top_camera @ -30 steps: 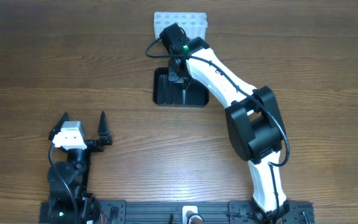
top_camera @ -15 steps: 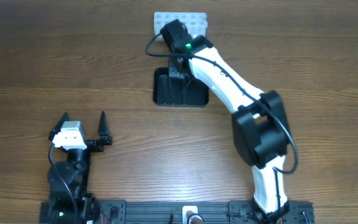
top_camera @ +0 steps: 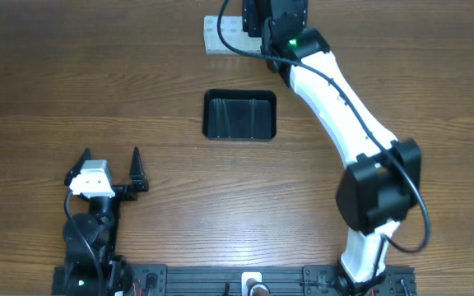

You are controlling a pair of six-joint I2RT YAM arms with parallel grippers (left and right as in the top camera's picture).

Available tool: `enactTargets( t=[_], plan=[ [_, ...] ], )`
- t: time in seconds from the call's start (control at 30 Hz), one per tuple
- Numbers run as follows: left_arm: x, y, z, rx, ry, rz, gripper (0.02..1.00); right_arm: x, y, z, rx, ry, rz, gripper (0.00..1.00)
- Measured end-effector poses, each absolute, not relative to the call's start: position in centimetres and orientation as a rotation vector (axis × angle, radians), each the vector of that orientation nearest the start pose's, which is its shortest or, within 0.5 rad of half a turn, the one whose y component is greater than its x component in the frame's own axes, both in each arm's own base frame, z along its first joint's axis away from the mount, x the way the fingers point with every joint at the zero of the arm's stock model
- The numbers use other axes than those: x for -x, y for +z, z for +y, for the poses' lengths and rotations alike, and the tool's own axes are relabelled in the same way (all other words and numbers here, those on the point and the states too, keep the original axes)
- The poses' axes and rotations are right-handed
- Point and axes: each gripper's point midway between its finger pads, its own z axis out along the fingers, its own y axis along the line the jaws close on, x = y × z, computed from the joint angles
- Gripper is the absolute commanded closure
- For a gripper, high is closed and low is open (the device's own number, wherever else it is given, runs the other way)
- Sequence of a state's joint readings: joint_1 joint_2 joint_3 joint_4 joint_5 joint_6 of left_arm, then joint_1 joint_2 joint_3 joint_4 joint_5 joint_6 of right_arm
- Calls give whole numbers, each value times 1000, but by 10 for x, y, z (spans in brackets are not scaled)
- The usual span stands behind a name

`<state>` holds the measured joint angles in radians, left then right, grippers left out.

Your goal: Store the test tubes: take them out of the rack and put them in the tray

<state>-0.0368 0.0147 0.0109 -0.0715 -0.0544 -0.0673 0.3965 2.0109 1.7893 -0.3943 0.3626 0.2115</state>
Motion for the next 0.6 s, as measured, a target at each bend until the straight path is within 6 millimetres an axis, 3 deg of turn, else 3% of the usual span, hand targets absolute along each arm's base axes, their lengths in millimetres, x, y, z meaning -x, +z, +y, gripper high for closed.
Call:
enactTargets(
  t=[0.13,0.27,0.43,0.6],
  plan=[
    [-246,158,0,67,-35,1645,18,-577,173,155,-14,-89,2178,174],
    [-246,158,0,67,-35,1645,18,-592,144,152,-14,-98,2176,180],
    [-246,158,0,67,-35,1645,18,-600,139,157,-9,-74,2153,209],
    [-246,158,0,67,-35,1645,18,-601,140,159,-4,-65,2146,299]
  ],
)
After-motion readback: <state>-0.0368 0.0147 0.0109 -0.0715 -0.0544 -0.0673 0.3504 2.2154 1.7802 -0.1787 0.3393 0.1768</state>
